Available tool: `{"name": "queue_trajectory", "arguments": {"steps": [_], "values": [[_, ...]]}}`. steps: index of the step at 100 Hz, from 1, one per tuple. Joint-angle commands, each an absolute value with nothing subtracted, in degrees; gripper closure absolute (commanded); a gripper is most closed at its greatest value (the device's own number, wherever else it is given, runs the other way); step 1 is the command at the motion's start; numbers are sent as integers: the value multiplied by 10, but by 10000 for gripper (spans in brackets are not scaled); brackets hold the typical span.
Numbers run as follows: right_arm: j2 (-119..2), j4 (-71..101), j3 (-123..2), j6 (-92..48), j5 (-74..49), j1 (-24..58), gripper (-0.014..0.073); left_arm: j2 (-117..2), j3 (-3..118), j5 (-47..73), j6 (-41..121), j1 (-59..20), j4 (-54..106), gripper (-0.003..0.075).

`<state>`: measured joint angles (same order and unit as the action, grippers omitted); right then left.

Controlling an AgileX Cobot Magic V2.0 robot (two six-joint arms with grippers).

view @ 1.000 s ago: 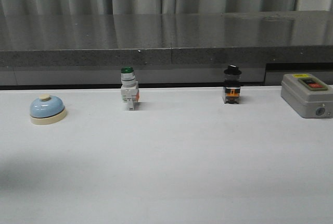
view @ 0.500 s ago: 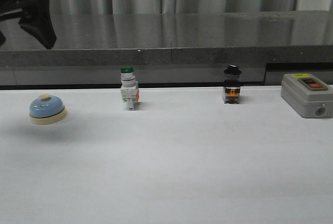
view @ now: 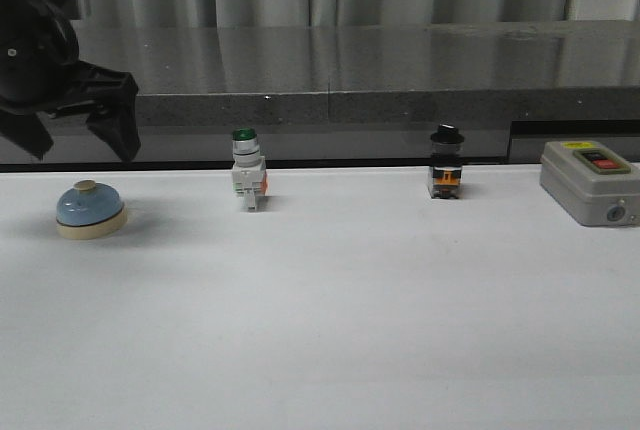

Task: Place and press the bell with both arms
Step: 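Reach the left gripper down and grasp the blue bell, then carry the bell with the left gripper toward the table center, lower it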

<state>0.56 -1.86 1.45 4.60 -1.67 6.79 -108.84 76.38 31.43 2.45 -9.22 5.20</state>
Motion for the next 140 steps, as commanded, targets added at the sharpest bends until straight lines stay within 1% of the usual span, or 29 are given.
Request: {"name": "queue_trajectory", "arguments": {"steps": [1,37,57,62,69,86,95,100,116,130,140], "values": [[14,-24,7,42,33,64,654,-1078,782,286,23,-96,55,69],[14,-24,7,42,33,64,654,-1132,782,281,22,-94,60,69],[14,-24,7,42,33,64,654,-1134,782,285,22,-94,60,78],[14,-24,7,42,33,64,654,-1134,782,285,22,-94,60,102],[14,-24,7,42,33,64,654,-1134,782,285,22,-94,60,167],[14,-24,7,42,33,64,654,-1134,782,288,22,-94,60,398],[14,-24,7,42,33,64,654,-1134,782,288,22,-94,60,471],[14,-24,7,42,33,64,654,-1130,782,294,22,-94,60,483],[14,-24,7,42,33,64,654,-1101,782,314,22,-96,62,483],[14,-24,7,42,33,64,654,-1052,782,342,22,-104,80,483],[14,-24,7,42,33,64,654,-1011,782,358,23,-126,83,483]]}}
